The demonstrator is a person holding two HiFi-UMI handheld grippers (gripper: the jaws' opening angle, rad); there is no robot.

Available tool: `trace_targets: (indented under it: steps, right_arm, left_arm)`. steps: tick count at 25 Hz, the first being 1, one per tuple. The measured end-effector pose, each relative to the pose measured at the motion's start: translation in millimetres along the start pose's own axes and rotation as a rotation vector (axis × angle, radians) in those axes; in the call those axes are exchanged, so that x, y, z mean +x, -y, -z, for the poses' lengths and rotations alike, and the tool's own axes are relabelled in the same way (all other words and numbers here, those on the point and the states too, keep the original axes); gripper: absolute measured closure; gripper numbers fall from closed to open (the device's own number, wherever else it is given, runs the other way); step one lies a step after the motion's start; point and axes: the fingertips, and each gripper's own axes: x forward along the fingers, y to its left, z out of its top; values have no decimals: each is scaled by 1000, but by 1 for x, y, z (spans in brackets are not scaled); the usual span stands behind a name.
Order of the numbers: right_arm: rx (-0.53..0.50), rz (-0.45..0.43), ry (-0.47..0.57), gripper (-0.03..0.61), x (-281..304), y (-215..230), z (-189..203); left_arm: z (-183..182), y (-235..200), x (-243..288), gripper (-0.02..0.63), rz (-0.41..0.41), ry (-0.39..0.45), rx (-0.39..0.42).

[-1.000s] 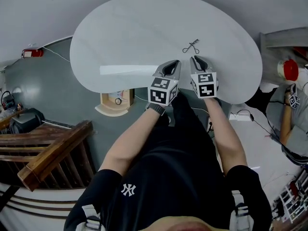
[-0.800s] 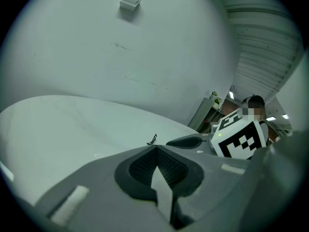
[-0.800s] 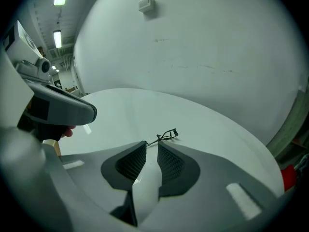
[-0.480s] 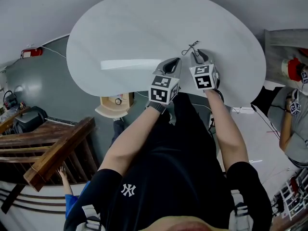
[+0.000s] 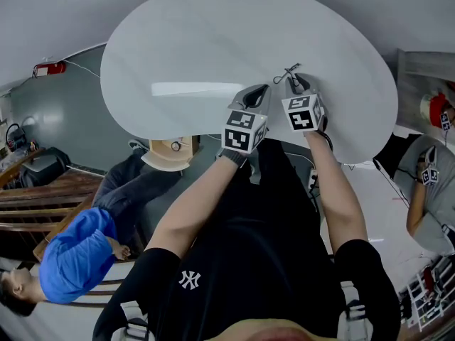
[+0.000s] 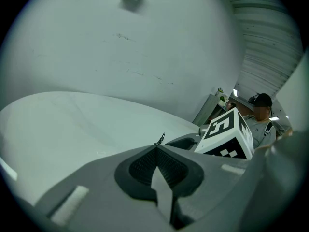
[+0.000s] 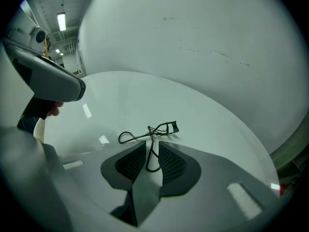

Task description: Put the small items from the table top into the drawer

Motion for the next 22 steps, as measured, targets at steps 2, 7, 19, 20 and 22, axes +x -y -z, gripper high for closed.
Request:
trace_targets:
  steps: [2,7,19,20,22]
  right_arm:
    - [-3,-5,0,495,0,-1,0]
    - [31,-18,15,508,0,-1,-1]
    - [93,-5,132,545,-33,-24,-30]
    - [96,-3,137,545,-36,-28,-31]
    - [95,5,149,545,-43,-38,-30]
  left_arm:
    - [1,0,0,614,-2,-2,-2]
    - [5,-4,-4,614,-24,1,-9]
    - [14,-17,-47,614,-54,59,-27]
    - [17,-18,-52,614,-55,63,-28]
    - [23,-20,-64,614,-57,70,-32]
